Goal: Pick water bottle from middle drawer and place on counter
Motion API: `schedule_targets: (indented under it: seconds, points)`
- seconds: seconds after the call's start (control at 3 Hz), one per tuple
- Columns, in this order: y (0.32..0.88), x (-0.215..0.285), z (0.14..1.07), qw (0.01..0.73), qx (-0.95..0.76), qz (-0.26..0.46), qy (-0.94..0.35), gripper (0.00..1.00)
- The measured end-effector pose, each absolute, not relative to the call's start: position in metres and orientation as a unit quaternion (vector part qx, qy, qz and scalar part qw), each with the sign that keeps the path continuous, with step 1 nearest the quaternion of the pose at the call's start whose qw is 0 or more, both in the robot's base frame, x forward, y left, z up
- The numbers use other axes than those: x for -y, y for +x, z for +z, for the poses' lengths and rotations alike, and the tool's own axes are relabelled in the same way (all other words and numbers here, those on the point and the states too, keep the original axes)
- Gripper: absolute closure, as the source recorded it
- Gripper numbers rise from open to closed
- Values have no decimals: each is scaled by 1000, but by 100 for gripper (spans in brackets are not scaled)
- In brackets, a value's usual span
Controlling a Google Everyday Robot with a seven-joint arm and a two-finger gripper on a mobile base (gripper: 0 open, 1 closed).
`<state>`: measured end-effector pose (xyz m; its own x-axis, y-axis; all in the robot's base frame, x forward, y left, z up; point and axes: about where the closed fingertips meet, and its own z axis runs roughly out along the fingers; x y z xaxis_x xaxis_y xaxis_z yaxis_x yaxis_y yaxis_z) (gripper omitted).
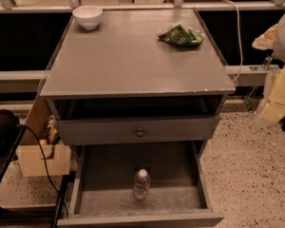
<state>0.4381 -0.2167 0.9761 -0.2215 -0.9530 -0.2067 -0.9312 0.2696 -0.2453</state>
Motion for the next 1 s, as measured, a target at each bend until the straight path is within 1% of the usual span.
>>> schedule_targets:
  seconds: [0.67,1.0]
  points:
    - [440,218,964,175,-784,-34,-594,0]
    - [437,222,923,195,-798,-21,-569,0]
